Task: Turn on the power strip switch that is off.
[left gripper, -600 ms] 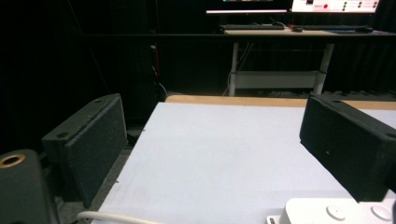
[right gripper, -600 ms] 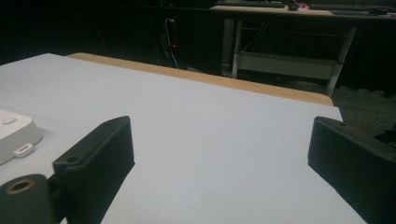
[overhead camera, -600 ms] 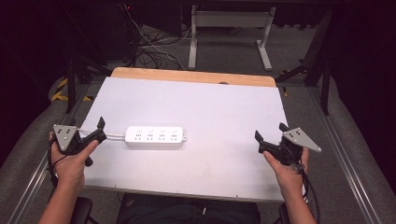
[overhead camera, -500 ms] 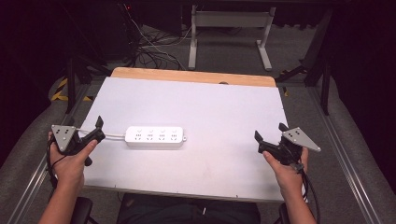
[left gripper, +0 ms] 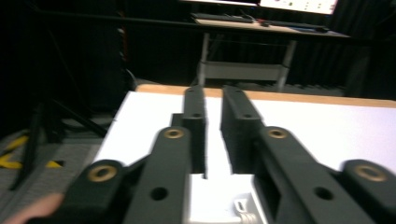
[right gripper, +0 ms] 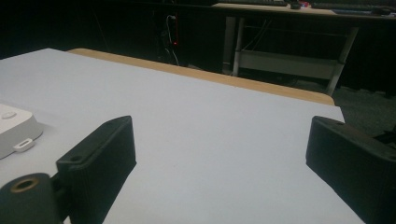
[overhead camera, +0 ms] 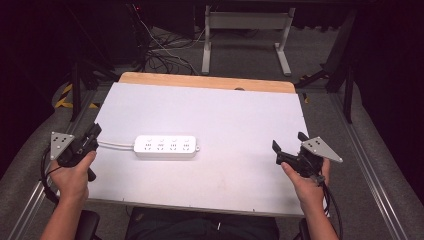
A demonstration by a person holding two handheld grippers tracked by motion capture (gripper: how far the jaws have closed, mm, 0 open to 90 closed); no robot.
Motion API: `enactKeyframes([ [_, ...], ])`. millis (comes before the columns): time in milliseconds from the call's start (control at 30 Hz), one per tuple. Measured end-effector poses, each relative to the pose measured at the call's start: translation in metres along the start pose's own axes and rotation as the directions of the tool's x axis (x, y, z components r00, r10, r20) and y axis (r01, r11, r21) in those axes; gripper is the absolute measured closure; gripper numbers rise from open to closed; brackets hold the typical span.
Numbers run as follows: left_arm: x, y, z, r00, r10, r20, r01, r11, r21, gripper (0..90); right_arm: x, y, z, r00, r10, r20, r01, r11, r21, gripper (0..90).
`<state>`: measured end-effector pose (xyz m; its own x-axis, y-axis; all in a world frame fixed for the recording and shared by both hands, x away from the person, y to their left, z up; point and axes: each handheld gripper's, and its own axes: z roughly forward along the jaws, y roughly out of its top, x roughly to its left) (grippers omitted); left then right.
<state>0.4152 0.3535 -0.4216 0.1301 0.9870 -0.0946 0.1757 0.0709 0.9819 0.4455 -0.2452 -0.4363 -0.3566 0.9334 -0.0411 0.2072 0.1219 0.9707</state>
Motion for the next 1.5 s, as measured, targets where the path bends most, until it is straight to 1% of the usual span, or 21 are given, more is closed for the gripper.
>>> enactKeyframes([
  [100,0.0,0.001,0.0,0.9999,-0.007,0.012,0.007,1.0,0.006,87.9,0.001,0.0,0.001,1.0,-0.005,-0.003,0.005,1.0,0.004,9.4],
  [133,0.001,0.002,-0.001,0.9986,-0.027,0.046,0.026,0.9991,0.033,89.1,0.001,0.0,0.001,0.9999,-0.006,-0.01,0.006,1.0,0.001,9.6],
  [167,0.001,0.002,-0.001,0.9986,-0.027,0.046,0.026,0.9991,0.033,89.9,0.001,0.0,0.001,0.9999,-0.007,-0.009,0.007,1.0,0.002,9.7],
  [200,0.0,0.002,-0.002,0.9973,-0.048,0.056,0.046,0.9983,0.036,89.9,0.001,0.0,0.001,0.9999,-0.007,-0.009,0.007,1.0,0.002,9.7],
  [233,0.0,0.003,-0.002,0.9973,-0.039,0.063,0.036,0.9985,0.04,90.0,0.001,0.0,0.001,0.9999,-0.008,-0.009,0.008,1.0,0.002,9.8],
  [367,-0.003,0.004,-0.001,0.9965,-0.034,0.076,0.029,0.9973,0.068,90.0,0.001,0.0,0.001,0.9999,-0.004,-0.017,0.004,1.0,-0.001,9.9],
  [433,-0.006,0.006,-0.001,0.998,0.009,0.062,-0.013,0.9973,0.072,90.0,0.002,0.0,0.001,0.9998,-0.004,-0.022,0.004,1.0,-0.001,10.0],
  [500,-0.008,0.007,0.001,0.9978,0.028,0.06,-0.032,0.9965,0.077,90.0,0.002,0.0,0.001,0.9997,-0.006,-0.022,0.006,1.0,0.002,10.0],
  [600,-0.009,0.009,0.006,0.997,0.059,0.05,-0.064,0.9926,0.104,90.0,0.003,0.0,0.002,0.9996,-0.011,-0.026,0.011,1.0,0.002,10.2],
  [667,-0.008,0.011,0.008,0.9967,0.068,0.044,-0.073,0.9899,0.122,90.0,0.003,0.0,0.002,0.9996,-0.012,-0.027,0.012,1.0,0.003,10.4],
  [700,-0.008,0.012,0.01,0.9965,0.07,0.047,-0.075,0.9891,0.127,90.0,0.003,0.0,0.002,0.9996,-0.013,-0.027,0.013,1.0,0.004,10.4],
  [800,-0.009,0.013,0.015,0.9944,0.062,0.086,-0.074,0.9875,0.139,90.0,0.003,0.0,0.002,0.9996,-0.011,-0.026,0.012,1.0,0.006,10.5],
  [933,-0.019,0.014,0.023,0.9846,0.092,0.149,-0.116,0.9803,0.16,90.0,0.003,-0.001,0.002,0.9996,-0.012,-0.027,0.012,1.0,0.008,10.7],
  [1067,-0.032,0.013,0.032,0.9691,0.129,0.211,-0.17,0.9661,0.194,90.0,0.003,-0.001,0.002,0.9995,-0.014,-0.029,0.015,1.0,0.006,10.8],
  [1133,-0.035,0.013,0.036,0.9628,0.128,0.238,-0.179,0.9618,0.207,90.0,0.003,-0.001,0.001,0.9996,-0.012,-0.025,0.012,1.0,0.008,10.9],
  [1167,-0.036,0.013,0.038,0.9561,0.139,0.258,-0.197,0.957,0.213,90.0,0.003,-0.001,0.001,0.9996,-0.012,-0.024,0.012,1.0,0.008,10.9],
  [1233,-0.039,0.014,0.043,0.9493,0.164,0.268,-0.226,0.9487,0.221,90.0,0.002,-0.001,0.0,0.9997,-0.015,-0.019,0.016,1.0,0.012,10.9],
  [1300,-0.041,0.014,0.047,0.9456,0.172,0.276,-0.238,0.9442,0.228,90.0,0.002,-0.001,-0.001,0.9997,-0.017,-0.017,0.017,1.0,0.009,10.9],
  [1367,-0.043,0.014,0.052,0.945,0.171,0.278,-0.24,0.9416,0.236,90.0,0.003,-0.001,-0.001,0.9997,-0.016,-0.016,0.016,1.0,0.01,10.9],
  [1467,-0.046,0.013,0.06,0.9412,0.18,0.286,-0.255,0.9327,0.255,90.0,0.003,-0.001,-0.001,0.9997,-0.017,-0.015,0.018,1.0,0.011,10.9],
  [1500,-0.046,0.013,0.06,0.9412,0.18,0.286,-0.255,0.9327,0.255,90.0,0.003,-0.002,0.0,0.9997,-0.016,-0.017,0.016,1.0,0.011,10.9],
])
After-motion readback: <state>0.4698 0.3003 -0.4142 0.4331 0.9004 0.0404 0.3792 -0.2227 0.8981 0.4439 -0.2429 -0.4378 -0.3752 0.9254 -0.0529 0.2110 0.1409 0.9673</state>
